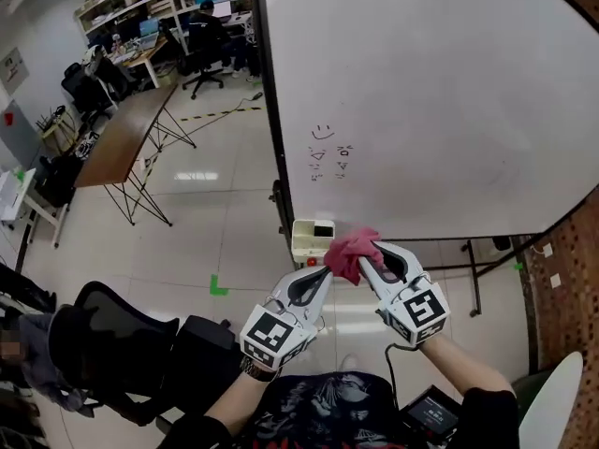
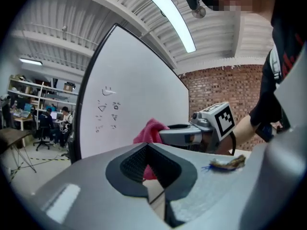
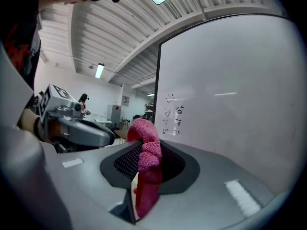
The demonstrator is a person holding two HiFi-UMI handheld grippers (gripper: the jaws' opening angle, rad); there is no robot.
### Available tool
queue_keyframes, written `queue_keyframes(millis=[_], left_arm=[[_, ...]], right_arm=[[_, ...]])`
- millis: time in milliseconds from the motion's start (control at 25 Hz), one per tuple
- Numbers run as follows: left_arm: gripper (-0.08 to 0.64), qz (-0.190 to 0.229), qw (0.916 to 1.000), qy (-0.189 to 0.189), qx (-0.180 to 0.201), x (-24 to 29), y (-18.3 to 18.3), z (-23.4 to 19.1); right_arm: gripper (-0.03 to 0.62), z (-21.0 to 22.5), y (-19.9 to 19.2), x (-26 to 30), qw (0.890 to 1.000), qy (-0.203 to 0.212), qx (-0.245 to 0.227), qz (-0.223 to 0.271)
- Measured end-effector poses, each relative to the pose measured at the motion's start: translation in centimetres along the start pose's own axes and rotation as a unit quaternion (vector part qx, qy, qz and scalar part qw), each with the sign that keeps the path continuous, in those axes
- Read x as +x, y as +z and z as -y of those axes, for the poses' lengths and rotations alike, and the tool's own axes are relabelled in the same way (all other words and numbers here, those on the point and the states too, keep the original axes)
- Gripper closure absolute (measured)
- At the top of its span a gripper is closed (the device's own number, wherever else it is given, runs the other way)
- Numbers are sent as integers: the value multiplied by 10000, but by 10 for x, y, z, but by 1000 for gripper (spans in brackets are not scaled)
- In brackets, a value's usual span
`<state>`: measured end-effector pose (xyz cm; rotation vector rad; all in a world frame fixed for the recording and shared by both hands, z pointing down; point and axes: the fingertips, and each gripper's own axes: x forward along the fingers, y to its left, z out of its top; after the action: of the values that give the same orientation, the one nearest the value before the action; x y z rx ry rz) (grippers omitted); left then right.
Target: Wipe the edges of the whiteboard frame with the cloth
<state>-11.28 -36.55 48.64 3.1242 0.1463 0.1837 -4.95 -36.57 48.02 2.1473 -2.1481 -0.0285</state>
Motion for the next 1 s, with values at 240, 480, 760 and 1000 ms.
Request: queue_keyframes(millis=[240, 480, 760, 1000], left_arm=[[557, -71, 9978, -298, -581, 27, -31, 51], [557, -89, 9966, -637, -511, 58, -22, 83], [557, -71, 9959, -765, -474, 64, -16, 93], [557, -36, 9942, -868, -636, 65, -20, 99]], right_arm=[[506, 40, -18, -103, 9970, -632, 376, 222], [512, 70, -18, -152, 9827, -1563, 653, 751], [513, 60, -21, -159, 9787, -1789, 708, 716], [514, 64, -31, -167, 9747, -1955, 868, 652]])
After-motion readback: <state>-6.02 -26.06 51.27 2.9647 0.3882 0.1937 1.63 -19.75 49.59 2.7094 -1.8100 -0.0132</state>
